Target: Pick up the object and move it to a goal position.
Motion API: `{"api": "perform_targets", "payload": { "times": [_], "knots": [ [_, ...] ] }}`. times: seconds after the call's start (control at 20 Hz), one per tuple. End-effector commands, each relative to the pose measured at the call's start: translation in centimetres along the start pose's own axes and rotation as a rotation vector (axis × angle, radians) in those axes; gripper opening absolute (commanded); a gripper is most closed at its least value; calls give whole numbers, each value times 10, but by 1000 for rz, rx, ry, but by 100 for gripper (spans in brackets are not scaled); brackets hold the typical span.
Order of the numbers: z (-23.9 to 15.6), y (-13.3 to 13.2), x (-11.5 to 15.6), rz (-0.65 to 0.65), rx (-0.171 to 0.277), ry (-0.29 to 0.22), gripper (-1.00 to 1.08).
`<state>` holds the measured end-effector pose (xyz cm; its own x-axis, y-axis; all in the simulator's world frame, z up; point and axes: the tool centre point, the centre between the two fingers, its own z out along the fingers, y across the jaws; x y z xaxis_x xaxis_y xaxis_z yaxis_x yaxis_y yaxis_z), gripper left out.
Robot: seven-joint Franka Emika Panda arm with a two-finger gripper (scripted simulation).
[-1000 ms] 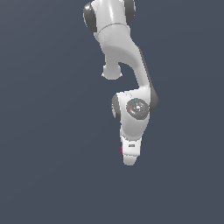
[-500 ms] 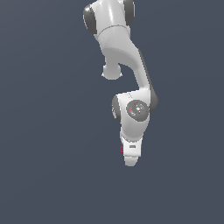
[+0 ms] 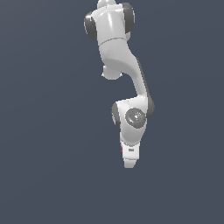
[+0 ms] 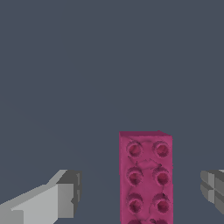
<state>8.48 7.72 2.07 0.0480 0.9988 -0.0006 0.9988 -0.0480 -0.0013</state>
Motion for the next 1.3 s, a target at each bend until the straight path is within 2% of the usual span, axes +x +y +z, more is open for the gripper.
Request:
{"api": "perform_targets", "payload": {
  "times": [0.0,0.2,0.25,0.9,1.25],
  "knots": [
    [8,0,0,-1,-1,0,100],
    [9,2,0,0,-1,0,100],
    [9,2,0,0,-1,0,-100],
    [6,2,-1,0,-1,0,-100],
    [-24,4,-17,-1,-1,0,-100]
  ]
}}
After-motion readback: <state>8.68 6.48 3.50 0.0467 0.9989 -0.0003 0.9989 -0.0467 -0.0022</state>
